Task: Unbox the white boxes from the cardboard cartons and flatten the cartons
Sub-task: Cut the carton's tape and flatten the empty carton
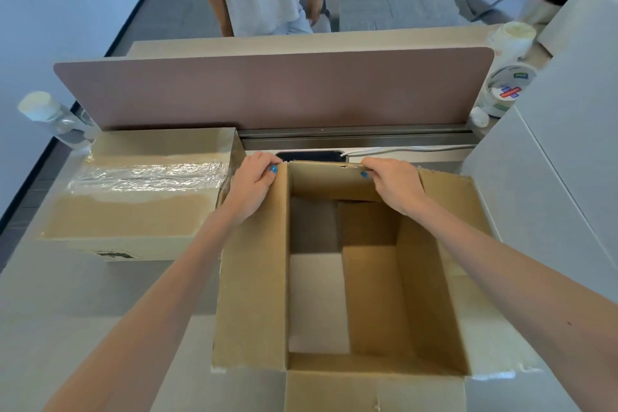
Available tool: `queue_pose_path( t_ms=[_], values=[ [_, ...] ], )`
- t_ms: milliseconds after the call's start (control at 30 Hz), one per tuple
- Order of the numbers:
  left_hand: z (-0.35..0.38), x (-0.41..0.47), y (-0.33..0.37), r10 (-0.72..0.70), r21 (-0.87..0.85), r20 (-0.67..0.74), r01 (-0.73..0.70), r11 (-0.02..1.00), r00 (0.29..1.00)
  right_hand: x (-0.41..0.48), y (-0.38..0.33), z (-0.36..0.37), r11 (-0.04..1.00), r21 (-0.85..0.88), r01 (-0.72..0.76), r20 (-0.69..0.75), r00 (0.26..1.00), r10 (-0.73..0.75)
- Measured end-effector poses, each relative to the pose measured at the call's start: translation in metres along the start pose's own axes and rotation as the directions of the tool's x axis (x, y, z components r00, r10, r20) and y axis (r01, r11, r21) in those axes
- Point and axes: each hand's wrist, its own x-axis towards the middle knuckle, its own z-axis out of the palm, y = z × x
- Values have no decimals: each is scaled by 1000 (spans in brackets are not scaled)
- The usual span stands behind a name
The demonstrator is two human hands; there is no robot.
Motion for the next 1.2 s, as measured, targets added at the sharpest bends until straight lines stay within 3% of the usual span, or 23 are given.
queue_pose_path(
  t_ms=[133, 333, 733, 867, 1000, 1200],
  values=[
    [-29, -2, 24, -7, -204, -23, 2, 979, 1000, -6, -3, -21, 995, 97, -27, -57, 998, 32],
    [-76, -3, 62, 15, -116, -66, -23, 993, 998, -10, -17, -62, 975, 221, -40, -106, 992, 64],
    [-122, -18, 140, 21, -243, -339, -109, 964, 940, -28, -74, -147, 859, 511, 45, 10, 998, -59],
    [-121, -21, 150, 53, -245, -378, -155, 957, 924, -36, -93, -163, 921, 389, 34, 52, 997, -58],
    [-120, -24, 163, 84, -233, -416, -196, 952, 905, -42, -106, -167, 974, 220, 57, -26, 998, -53],
    [-120, -27, 185, 171, -178, -477, -285, 942, 862, -49, -115, -170, 973, 206, 101, -147, 987, -72]
  ],
)
